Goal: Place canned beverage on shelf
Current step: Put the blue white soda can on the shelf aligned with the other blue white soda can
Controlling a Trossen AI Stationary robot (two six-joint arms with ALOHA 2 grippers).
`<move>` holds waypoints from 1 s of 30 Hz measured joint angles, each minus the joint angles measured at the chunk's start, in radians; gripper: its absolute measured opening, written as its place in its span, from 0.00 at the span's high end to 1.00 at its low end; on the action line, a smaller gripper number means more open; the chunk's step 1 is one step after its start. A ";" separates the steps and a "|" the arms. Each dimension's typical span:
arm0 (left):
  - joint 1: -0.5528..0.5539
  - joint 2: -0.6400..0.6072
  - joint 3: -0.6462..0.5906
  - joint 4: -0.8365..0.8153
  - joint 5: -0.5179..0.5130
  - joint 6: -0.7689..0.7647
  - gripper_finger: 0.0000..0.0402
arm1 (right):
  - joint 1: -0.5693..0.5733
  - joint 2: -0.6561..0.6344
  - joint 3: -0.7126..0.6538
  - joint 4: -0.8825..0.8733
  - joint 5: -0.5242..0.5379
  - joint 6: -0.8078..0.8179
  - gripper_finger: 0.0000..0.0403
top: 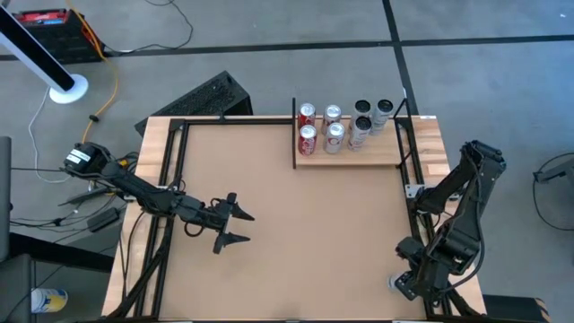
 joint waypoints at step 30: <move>0.000 0.000 0.000 0.000 0.000 -0.013 0.24 | 0.000 0.000 0.000 0.006 0.001 -0.017 0.23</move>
